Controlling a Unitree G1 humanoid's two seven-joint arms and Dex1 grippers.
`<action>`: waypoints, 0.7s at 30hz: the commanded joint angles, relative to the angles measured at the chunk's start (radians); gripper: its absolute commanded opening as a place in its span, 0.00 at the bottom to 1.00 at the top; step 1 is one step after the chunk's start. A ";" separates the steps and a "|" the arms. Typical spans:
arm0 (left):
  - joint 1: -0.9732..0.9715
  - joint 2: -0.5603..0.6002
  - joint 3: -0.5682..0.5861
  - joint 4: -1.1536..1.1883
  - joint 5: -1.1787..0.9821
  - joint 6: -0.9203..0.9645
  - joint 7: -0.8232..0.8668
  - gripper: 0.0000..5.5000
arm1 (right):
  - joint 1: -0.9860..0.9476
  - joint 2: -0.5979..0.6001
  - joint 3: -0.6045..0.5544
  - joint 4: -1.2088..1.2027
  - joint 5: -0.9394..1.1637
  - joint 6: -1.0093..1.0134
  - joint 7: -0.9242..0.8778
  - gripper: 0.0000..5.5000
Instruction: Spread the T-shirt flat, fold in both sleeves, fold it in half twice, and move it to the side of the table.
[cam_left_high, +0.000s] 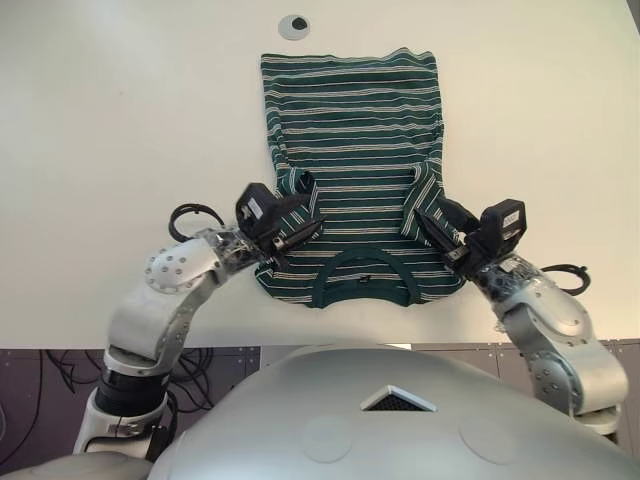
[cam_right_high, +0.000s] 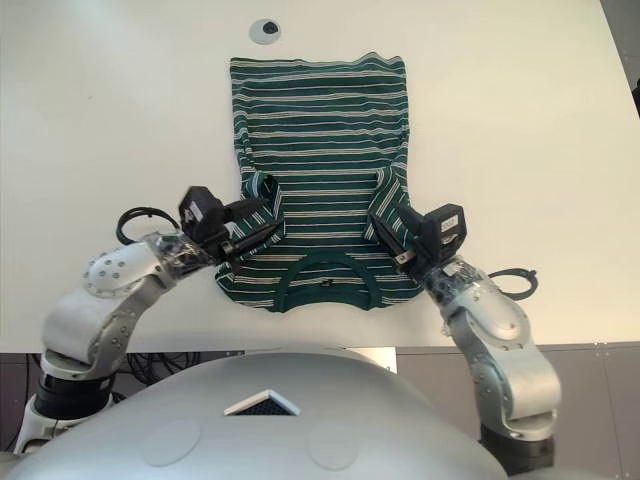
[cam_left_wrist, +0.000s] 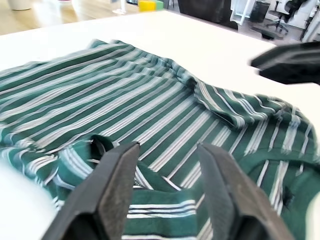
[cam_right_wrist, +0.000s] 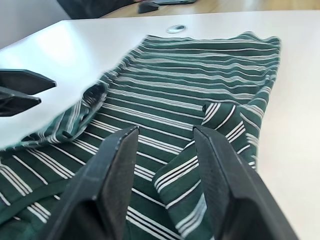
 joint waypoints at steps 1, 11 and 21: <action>0.031 0.143 0.216 0.043 -0.197 0.134 -0.127 0.48 | 0.054 -0.094 -0.235 -0.037 0.233 0.115 0.053 0.36; 0.171 0.310 0.232 0.241 -0.248 0.260 -0.322 0.71 | 0.248 -0.173 -0.393 0.199 0.358 0.214 0.215 0.57; 0.195 0.245 0.143 0.238 -0.267 0.283 -0.280 0.68 | 0.217 -0.166 -0.244 0.287 0.244 0.186 0.233 0.58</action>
